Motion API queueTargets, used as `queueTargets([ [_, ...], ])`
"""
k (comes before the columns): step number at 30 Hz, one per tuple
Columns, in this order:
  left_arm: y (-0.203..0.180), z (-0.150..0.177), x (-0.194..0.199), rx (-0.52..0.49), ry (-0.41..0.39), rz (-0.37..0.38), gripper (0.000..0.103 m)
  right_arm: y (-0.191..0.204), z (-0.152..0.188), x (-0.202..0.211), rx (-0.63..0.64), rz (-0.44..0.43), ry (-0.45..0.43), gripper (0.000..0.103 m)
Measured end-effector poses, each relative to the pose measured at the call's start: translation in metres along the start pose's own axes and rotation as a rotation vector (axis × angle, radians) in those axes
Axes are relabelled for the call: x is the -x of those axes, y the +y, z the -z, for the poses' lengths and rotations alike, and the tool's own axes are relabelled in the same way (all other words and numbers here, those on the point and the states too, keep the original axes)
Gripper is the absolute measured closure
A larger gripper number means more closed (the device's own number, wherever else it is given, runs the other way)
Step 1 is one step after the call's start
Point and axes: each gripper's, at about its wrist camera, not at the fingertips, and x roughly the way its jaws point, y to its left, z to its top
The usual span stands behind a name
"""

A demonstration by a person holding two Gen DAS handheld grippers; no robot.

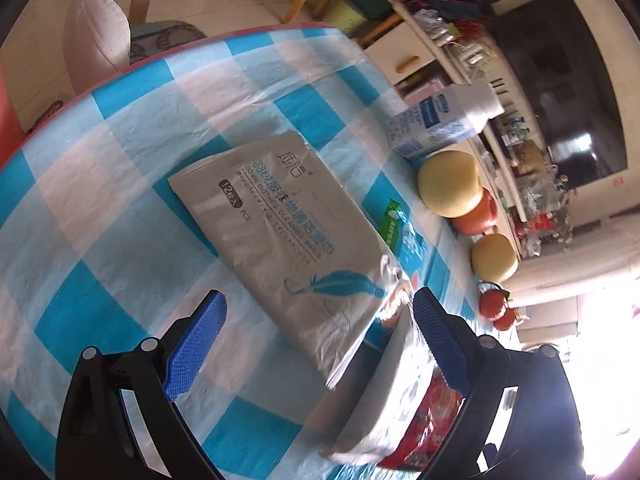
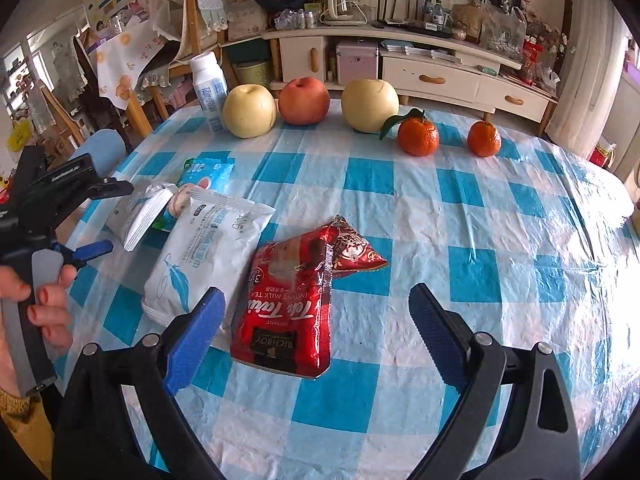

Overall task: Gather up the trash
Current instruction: 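Grasp the grey wet-wipes pack with the left gripper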

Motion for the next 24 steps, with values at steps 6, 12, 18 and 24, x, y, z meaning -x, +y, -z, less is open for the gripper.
queueTargets([
  [6, -0.022, -0.016, -0.020, 0.019, -0.011, -0.071, 0.010, -0.003, 0.001, 0.002, -0.007, -0.016, 0.000, 0.009],
  [12, -0.040, -0.036, -0.032, 0.007, -0.029, -0.186, 0.010, -0.005, 0.003, 0.003, -0.021, -0.041, 0.005, 0.009],
  [18, -0.046, -0.050, -0.048, -0.034, -0.039, -0.296, 0.010, 0.000, 0.006, 0.002, -0.001, -0.058, 0.018, 0.009],
  [24, -0.037, -0.065, -0.043, 0.053, -0.063, -0.259, 0.010, -0.001, 0.008, 0.003, -0.009, -0.077, 0.025, 0.009],
])
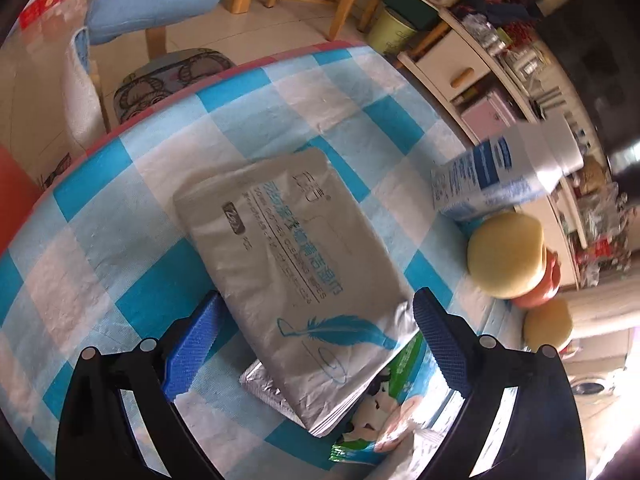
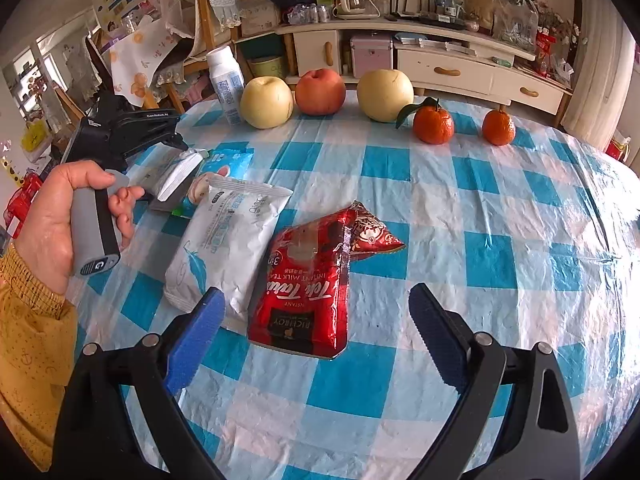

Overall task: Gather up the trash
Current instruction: 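Grasp the grey wet-wipes pack with the left gripper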

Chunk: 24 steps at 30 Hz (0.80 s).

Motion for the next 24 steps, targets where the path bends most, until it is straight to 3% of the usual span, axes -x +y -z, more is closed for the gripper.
queueTargets([
  [8, -0.016, -0.012, -0.010, 0.033, 0.010, -0.043, 0.010, 0.012, 0.003, -0.001, 0.037, -0.026, 0.014, 0.009],
  [14, -0.041, -0.016, -0.032, -0.089, 0.028, -0.179, 0.008, 0.008, 0.005, -0.007, 0.023, -0.022, 0.035, 0.009],
  [18, -0.045, -0.010, -0.031, -0.160, -0.002, -0.186, 0.009, 0.001, 0.005, -0.011, 0.005, -0.017, 0.048, 0.009],
  [21, -0.045, -0.002, -0.026, -0.215, -0.033, -0.196, 0.023, -0.003, 0.006, -0.019, -0.003, -0.005, 0.072, 0.009],
  [24, -0.039, 0.003, -0.019, -0.255, -0.049, -0.153, 0.030, -0.008, 0.010, -0.032, -0.016, 0.000, 0.115, 0.009],
])
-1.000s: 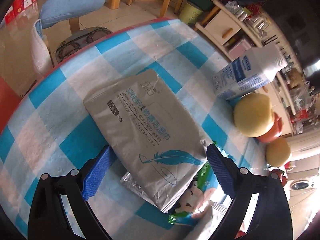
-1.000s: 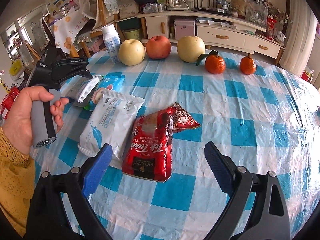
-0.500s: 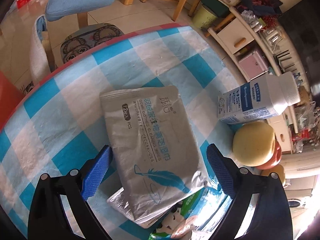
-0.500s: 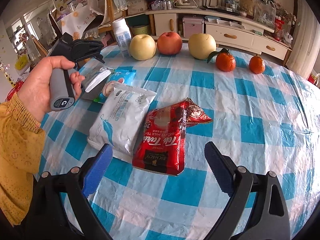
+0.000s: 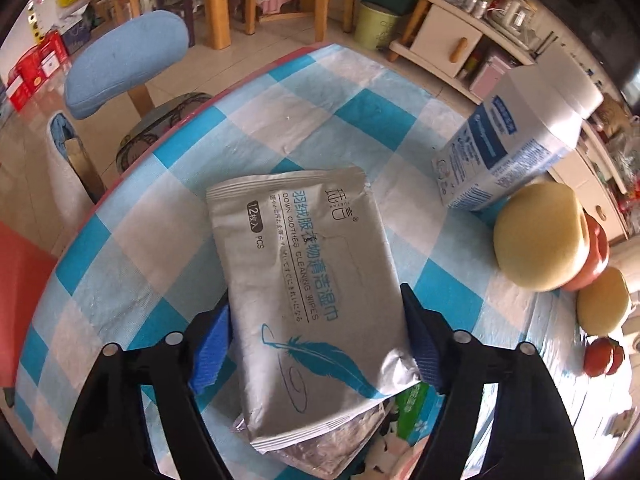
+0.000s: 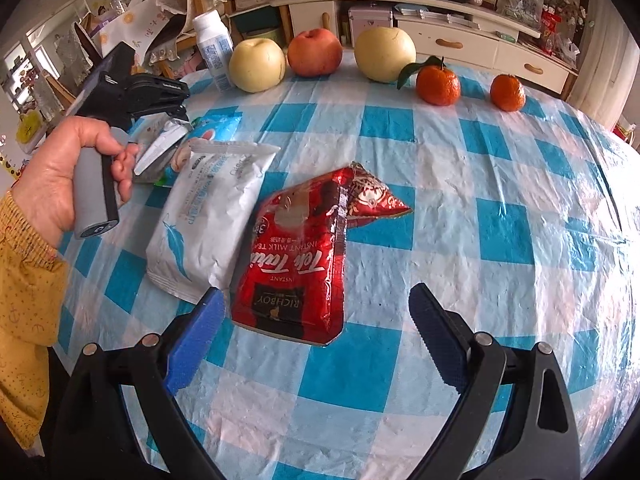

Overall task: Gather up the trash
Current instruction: 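Grasp the grey wet-wipes pack with the left gripper, then lift the wipes pack with the left gripper while the right gripper grasps the red Tea Time packet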

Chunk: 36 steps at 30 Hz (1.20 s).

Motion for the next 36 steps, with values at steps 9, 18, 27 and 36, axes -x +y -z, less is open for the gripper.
queueTargets([
  [9, 0.021, 0.027, 0.027, -0.080, -0.039, 0.077, 0.039, -0.004, -0.002, -0.013, -0.031, -0.019, -0.038, 0.009],
  [18, 0.059, 0.062, 0.071, -0.138, -0.128, 0.155, 0.041, 0.022, 0.001, -0.025, 0.115, 0.094, -0.126, 0.010],
  [27, 0.094, 0.099, 0.098, -0.123, -0.177, 0.230, 0.041, 0.028, 0.005, -0.026, 0.171, 0.107, -0.153, 0.042],
  [36, 0.110, 0.121, 0.116, -0.202, -0.244, 0.241, 0.041, 0.032, 0.014, -0.021, 0.192, 0.089, -0.165, 0.057],
])
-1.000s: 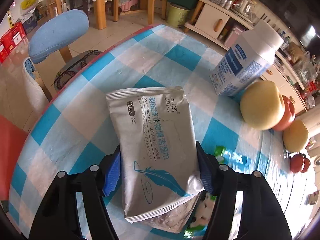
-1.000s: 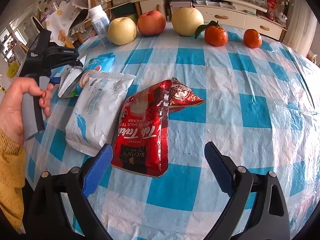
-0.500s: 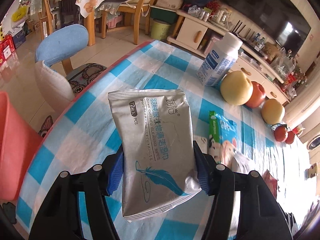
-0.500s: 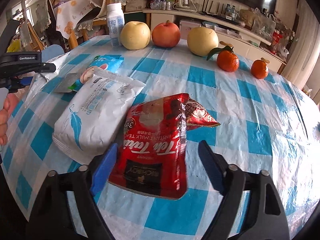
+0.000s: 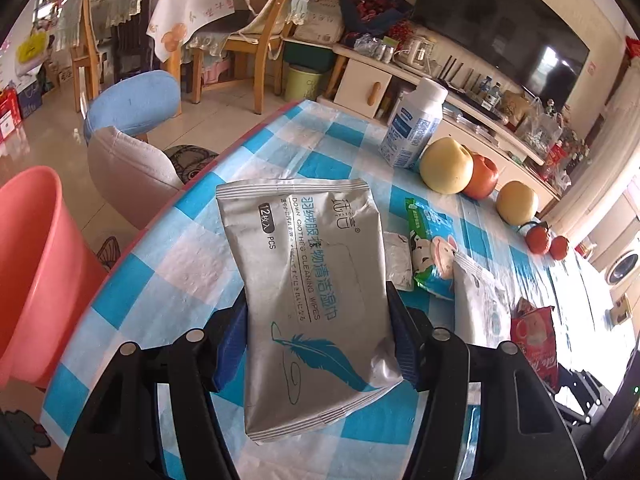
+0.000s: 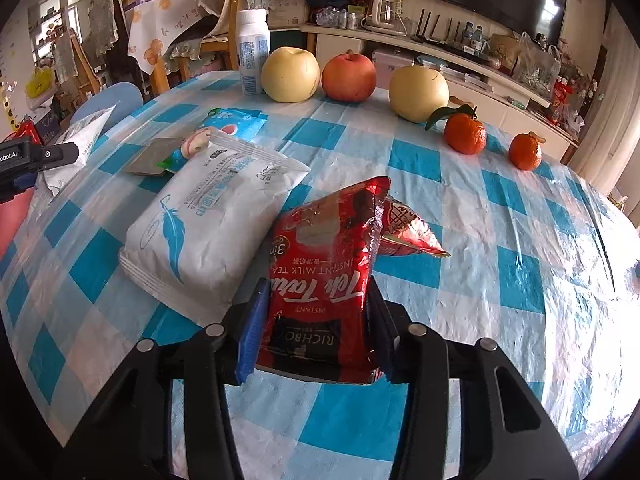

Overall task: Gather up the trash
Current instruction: 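Lift the wipes pack with the left gripper while the right gripper grasps the red Tea Time packet, then carry the wipes pack and red packet over the pink basin and open both grippers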

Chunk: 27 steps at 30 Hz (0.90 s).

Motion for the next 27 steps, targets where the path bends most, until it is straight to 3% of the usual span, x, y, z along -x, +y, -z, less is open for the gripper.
queueTargets([
  [7, 0.011, 0.003, 0.004, -0.026, -0.004, 0.037, 0.040, 0.003, 0.004, 0.009, -0.057, 0.009, -0.022, 0.066],
  [14, 0.017, 0.002, 0.009, -0.041, -0.001, 0.082, 0.040, 0.008, -0.004, 0.018, -0.068, 0.045, -0.052, 0.081],
  [16, 0.021, 0.001, 0.011, -0.038, -0.001, 0.092, 0.040, 0.009, -0.007, 0.021, -0.071, 0.061, -0.059, 0.095],
  [27, 0.036, -0.006, 0.034, -0.040, -0.041, 0.130, 0.040, 0.028, -0.029, 0.065, -0.109, 0.009, -0.172, 0.095],
])
